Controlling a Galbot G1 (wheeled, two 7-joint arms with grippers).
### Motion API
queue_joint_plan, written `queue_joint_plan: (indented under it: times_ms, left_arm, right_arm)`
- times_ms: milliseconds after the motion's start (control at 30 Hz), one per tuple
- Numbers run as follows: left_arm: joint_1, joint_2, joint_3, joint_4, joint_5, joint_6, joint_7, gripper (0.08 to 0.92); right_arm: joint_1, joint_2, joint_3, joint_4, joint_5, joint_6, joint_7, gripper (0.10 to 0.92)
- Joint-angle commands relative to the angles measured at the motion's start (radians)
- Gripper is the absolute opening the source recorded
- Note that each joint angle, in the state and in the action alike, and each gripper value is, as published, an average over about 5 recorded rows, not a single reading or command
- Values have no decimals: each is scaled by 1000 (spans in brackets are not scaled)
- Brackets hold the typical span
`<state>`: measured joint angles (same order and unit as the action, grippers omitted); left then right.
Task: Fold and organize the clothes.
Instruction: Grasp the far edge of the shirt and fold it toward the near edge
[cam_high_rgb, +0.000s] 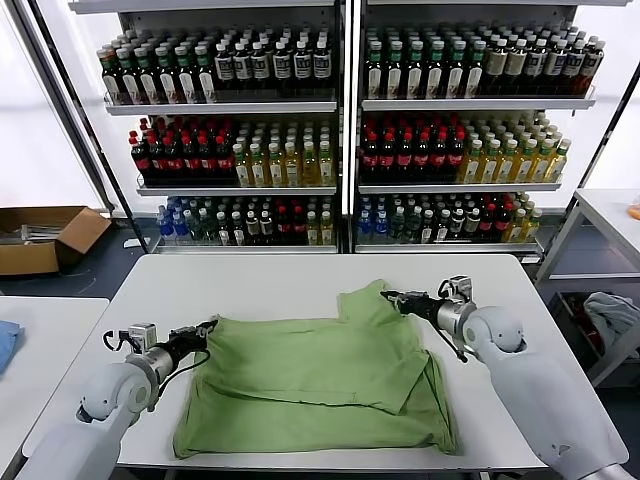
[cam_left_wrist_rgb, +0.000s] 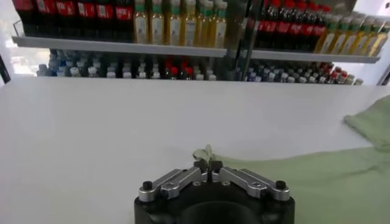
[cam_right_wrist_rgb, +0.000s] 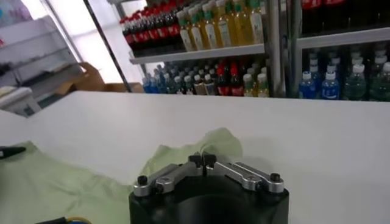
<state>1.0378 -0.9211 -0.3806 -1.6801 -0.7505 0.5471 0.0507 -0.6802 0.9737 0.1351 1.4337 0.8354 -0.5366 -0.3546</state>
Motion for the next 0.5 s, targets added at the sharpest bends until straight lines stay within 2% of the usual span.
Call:
queue_joint_plan:
  times_ms: [33, 267, 500]
  left_arm:
    - [135, 61, -88, -197, -52, 0, -15, 94]
    - [305, 108, -162, -353, -75, 15, -41, 94]
    - [470, 99, -216, -479, -50, 30, -80, 94]
  right_arm:
    - [-205, -71, 164, 216, 98, 10, -3, 106]
    - [-450, -97, 311, 379, 109, 15, -1, 106]
    - [-639, -85, 446, 514, 108, 14, 4, 106]
